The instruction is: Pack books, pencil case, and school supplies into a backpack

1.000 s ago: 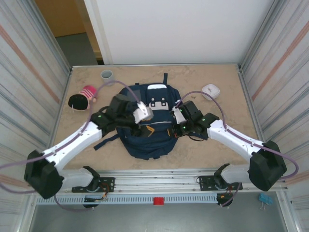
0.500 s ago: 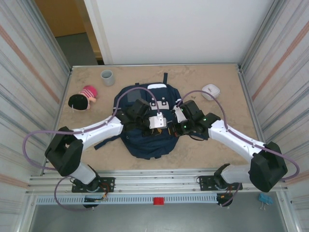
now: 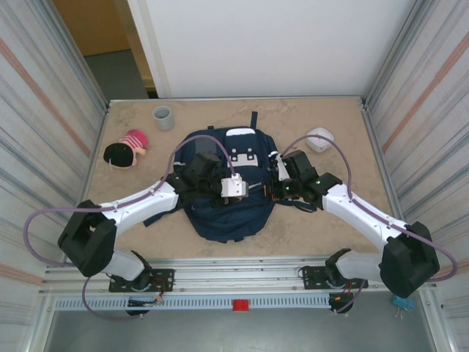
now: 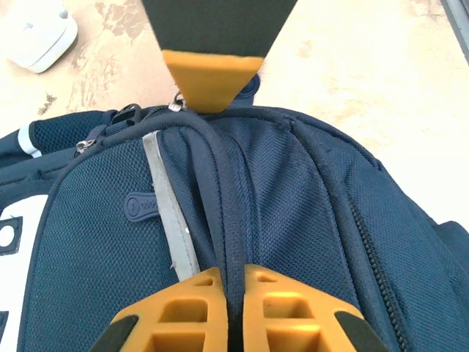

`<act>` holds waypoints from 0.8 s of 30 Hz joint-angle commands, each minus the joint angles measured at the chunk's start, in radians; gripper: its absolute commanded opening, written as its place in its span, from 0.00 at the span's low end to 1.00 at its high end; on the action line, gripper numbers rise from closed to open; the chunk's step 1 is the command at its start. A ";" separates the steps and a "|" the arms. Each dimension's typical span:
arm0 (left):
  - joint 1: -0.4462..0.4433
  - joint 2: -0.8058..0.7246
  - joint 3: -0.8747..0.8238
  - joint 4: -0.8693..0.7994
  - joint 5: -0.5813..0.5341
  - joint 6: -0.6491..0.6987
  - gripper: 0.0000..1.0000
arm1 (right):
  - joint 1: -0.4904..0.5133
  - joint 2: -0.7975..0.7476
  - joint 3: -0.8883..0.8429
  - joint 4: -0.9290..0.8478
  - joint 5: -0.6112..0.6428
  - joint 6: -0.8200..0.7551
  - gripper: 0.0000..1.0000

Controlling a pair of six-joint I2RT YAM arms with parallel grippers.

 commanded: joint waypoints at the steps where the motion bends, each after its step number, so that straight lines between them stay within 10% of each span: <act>1: 0.012 -0.076 -0.023 -0.124 0.153 0.061 0.03 | -0.060 0.027 -0.026 0.050 0.214 0.060 0.00; 11: 0.006 -0.079 -0.037 -0.122 0.117 0.043 0.09 | -0.080 0.132 0.037 0.111 0.206 0.074 0.01; 16: 0.003 -0.127 0.032 -0.138 -0.027 -0.198 0.45 | -0.061 0.065 0.080 -0.001 0.272 0.069 0.49; 24: 0.094 -0.267 0.053 -0.158 -0.204 -0.722 0.83 | -0.088 -0.122 0.095 -0.068 0.209 0.065 0.71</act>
